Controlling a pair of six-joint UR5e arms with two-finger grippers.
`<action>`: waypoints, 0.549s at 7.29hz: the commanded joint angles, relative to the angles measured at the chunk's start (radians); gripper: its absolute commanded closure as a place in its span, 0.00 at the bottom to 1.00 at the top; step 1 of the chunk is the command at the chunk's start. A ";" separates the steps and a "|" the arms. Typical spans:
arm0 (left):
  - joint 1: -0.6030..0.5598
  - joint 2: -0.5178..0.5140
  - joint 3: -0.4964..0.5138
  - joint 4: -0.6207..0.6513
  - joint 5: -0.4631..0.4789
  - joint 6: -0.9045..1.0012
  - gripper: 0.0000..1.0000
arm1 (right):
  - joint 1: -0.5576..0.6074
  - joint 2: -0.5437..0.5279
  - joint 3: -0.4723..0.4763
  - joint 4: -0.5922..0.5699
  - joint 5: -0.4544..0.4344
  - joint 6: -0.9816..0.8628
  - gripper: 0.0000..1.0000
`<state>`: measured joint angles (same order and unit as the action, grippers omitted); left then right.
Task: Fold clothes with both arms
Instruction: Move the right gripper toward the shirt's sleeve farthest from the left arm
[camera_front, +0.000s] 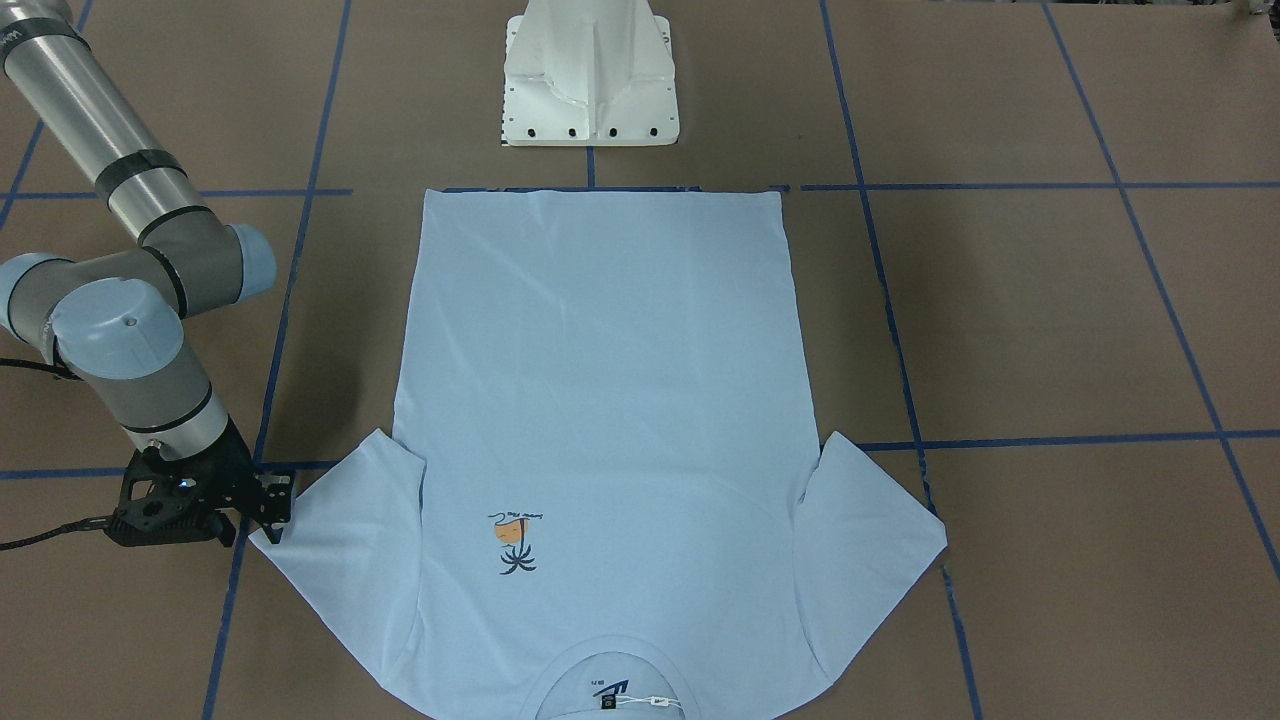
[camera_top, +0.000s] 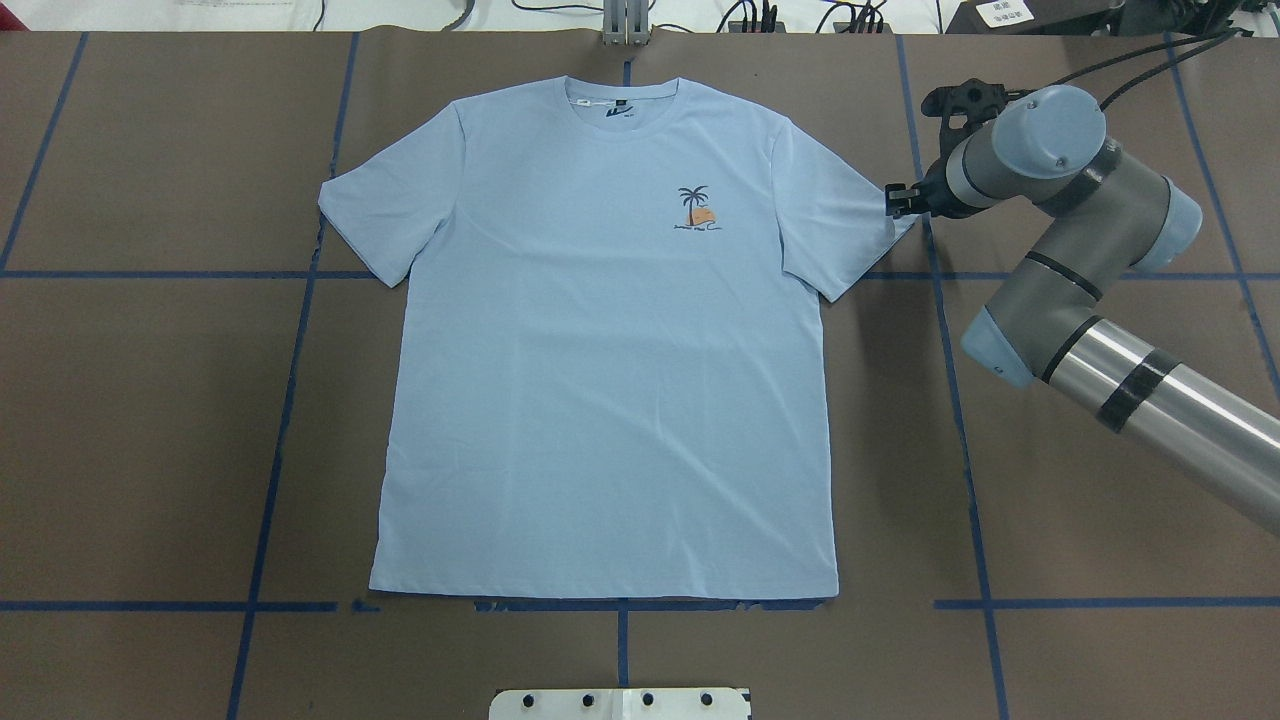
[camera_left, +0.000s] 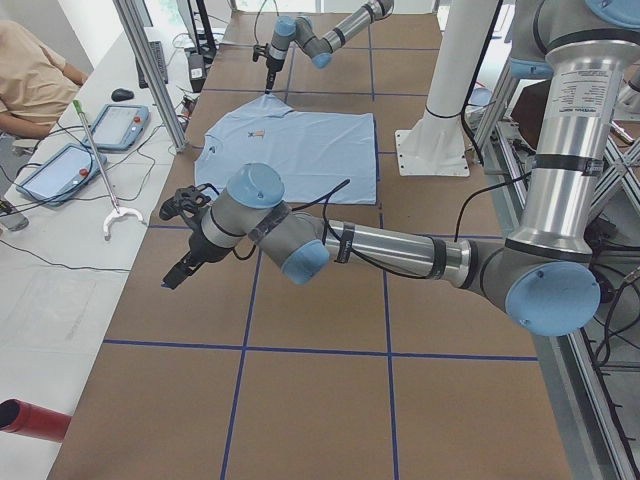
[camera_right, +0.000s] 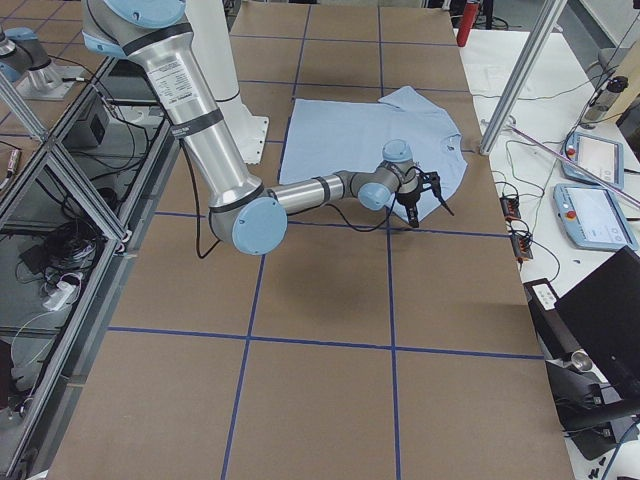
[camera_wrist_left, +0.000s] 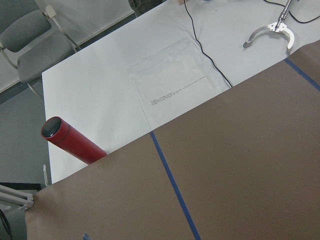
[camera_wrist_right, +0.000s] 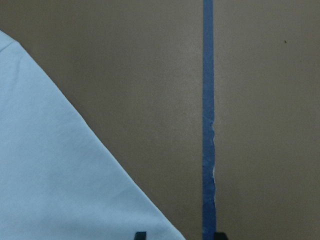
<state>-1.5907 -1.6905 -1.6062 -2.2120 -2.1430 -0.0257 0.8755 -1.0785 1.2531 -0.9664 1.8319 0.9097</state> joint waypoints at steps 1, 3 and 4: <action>0.000 0.000 0.000 0.000 0.000 0.001 0.00 | -0.004 0.000 -0.003 0.000 -0.002 0.002 0.54; 0.000 0.000 -0.001 0.000 0.000 0.001 0.00 | -0.004 0.000 -0.003 0.000 -0.002 0.003 0.85; 0.000 0.000 -0.001 0.000 0.000 0.001 0.00 | -0.006 0.000 -0.003 0.000 -0.002 0.000 1.00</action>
<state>-1.5907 -1.6905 -1.6069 -2.2120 -2.1430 -0.0246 0.8708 -1.0784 1.2503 -0.9664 1.8301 0.9118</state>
